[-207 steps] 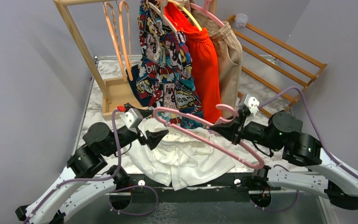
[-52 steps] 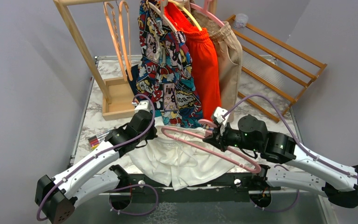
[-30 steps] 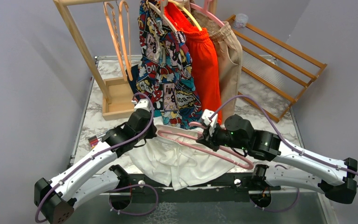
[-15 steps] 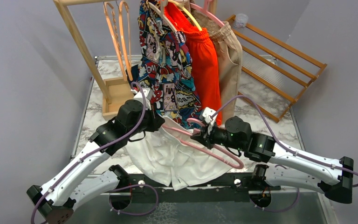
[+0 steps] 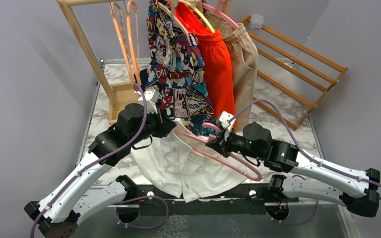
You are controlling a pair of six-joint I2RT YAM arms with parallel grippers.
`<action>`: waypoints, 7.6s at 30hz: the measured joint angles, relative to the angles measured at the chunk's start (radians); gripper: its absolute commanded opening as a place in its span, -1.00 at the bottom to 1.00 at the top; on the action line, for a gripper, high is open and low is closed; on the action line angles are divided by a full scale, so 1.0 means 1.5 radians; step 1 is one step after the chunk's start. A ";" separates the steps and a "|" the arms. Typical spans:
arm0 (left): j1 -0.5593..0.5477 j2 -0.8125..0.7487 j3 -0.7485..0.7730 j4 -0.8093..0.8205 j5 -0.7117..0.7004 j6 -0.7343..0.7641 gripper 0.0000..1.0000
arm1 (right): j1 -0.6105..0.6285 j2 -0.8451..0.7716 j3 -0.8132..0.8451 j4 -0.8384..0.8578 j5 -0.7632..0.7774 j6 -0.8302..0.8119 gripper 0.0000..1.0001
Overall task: Place the shorts on the hanger
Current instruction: Hang the shorts on the hanger.
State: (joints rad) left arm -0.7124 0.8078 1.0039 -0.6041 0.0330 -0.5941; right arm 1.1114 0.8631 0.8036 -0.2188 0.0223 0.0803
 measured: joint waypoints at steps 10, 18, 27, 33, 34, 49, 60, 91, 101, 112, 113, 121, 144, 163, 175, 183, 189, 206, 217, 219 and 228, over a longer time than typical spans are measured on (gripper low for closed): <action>0.000 -0.016 0.000 -0.031 -0.078 -0.014 -1.00 | 0.000 -0.126 0.023 -0.143 -0.026 -0.001 -0.99; 0.000 -0.015 0.000 -0.035 -0.100 -0.027 -1.00 | 0.000 -0.148 0.045 -0.125 -0.025 0.004 -0.98; 0.000 -0.016 0.000 -0.033 -0.097 -0.038 -1.00 | 0.000 -0.089 -0.030 0.003 0.017 0.046 -0.99; 0.003 -0.016 -0.015 -0.005 -0.049 -0.058 -1.00 | 0.000 0.011 -0.043 0.109 0.045 0.076 -0.99; 0.003 -0.016 -0.017 -0.001 -0.041 -0.063 -1.00 | 0.000 0.026 -0.043 0.124 0.053 0.082 -0.99; 0.003 -0.030 -0.021 0.026 -0.006 -0.075 -1.00 | 0.000 0.219 -0.010 0.327 0.093 0.166 -0.98; 0.003 -0.030 -0.021 0.033 0.008 -0.075 -1.00 | 0.000 0.255 -0.007 0.434 0.058 0.168 -0.99; 0.004 -0.025 0.034 0.034 0.093 -0.099 0.97 | 0.000 0.316 -0.131 0.803 0.022 0.191 -0.98; 0.004 -0.023 0.205 0.012 0.093 -0.066 0.98 | 0.000 0.275 -0.142 0.878 0.021 0.190 -0.98; 0.004 -0.049 0.412 0.008 0.057 0.049 0.98 | 0.000 0.133 -0.098 0.772 -0.079 0.105 -0.99; 0.004 -0.053 0.431 0.008 0.048 0.066 0.98 | 0.000 0.114 -0.075 0.743 -0.097 0.087 -0.98; 0.004 -0.070 0.507 0.046 0.017 0.174 0.97 | 0.000 -0.021 0.111 0.520 -0.194 -0.025 -0.99; 0.004 -0.051 0.447 0.095 0.070 0.298 0.86 | 0.000 -0.233 0.063 0.243 -0.113 -0.104 -0.98; 0.004 0.037 0.252 0.147 0.380 0.333 0.98 | 0.000 -0.296 -0.052 0.076 -0.105 -0.071 -0.98; -0.023 0.035 0.141 0.122 0.406 0.375 0.98 | 0.000 -0.251 -0.052 0.028 -0.159 -0.064 -0.98; -0.126 0.085 0.187 0.005 0.349 0.455 0.97 | 0.000 -0.200 -0.057 0.031 -0.187 -0.064 -0.99; -0.196 0.116 0.189 -0.062 0.292 0.505 0.93 | 0.000 -0.182 -0.068 0.031 -0.199 -0.061 -0.99; -0.273 0.124 0.146 -0.127 0.198 0.615 0.56 | 0.000 -0.116 -0.068 0.058 -0.272 -0.051 -0.98; -0.274 0.124 0.133 -0.128 0.206 0.622 0.01 | 0.000 -0.116 -0.068 0.085 -0.287 -0.046 -0.99; -0.274 0.128 0.133 -0.129 0.216 0.621 -0.15 | 0.000 -0.116 -0.068 0.092 -0.287 -0.045 -0.98; -0.276 0.158 0.141 -0.138 0.270 0.619 -0.06 | -0.001 -0.101 -0.068 0.115 -0.295 -0.037 -0.98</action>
State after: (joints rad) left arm -1.1263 1.0451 1.2160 -0.8108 0.4381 0.3340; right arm 1.1107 0.7116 0.7010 -0.0460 -0.4206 0.0254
